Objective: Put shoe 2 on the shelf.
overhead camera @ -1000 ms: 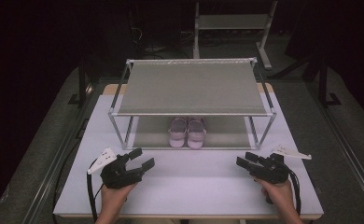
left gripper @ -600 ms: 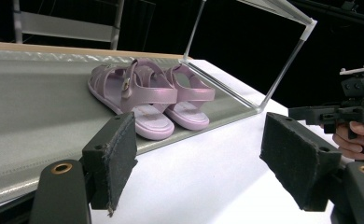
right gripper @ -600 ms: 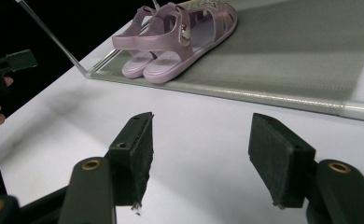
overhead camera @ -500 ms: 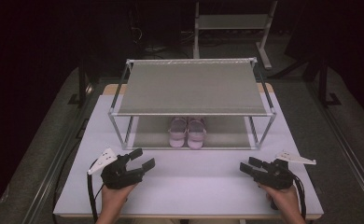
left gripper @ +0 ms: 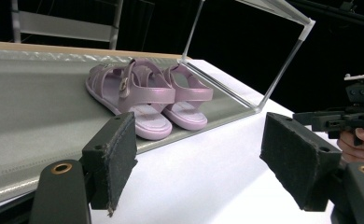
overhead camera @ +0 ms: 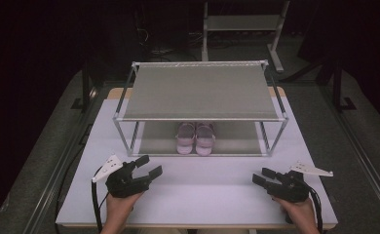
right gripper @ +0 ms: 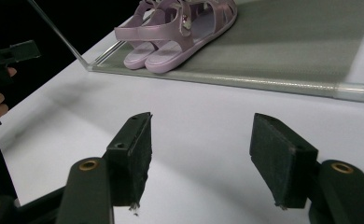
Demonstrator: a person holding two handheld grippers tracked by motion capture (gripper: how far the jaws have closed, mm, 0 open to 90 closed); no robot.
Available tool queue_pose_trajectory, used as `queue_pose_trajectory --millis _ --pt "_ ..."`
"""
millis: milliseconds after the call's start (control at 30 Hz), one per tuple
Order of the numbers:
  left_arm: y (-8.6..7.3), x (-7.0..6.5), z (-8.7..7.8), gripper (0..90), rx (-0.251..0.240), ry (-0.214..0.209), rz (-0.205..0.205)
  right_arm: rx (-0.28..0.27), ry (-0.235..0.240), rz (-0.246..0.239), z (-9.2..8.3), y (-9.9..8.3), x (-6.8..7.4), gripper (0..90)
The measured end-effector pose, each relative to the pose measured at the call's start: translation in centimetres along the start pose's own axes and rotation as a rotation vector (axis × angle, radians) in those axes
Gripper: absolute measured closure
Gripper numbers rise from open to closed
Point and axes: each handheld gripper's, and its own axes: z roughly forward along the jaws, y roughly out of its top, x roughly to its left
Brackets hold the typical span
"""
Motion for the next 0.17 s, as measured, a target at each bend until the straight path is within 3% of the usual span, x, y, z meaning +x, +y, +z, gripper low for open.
queue_pose_trajectory --millis 167 --pt "0.03 0.02 0.26 26.6 0.001 0.0 0.001 -0.011 0.007 -0.009 -0.45 -0.28 0.07 37.6"
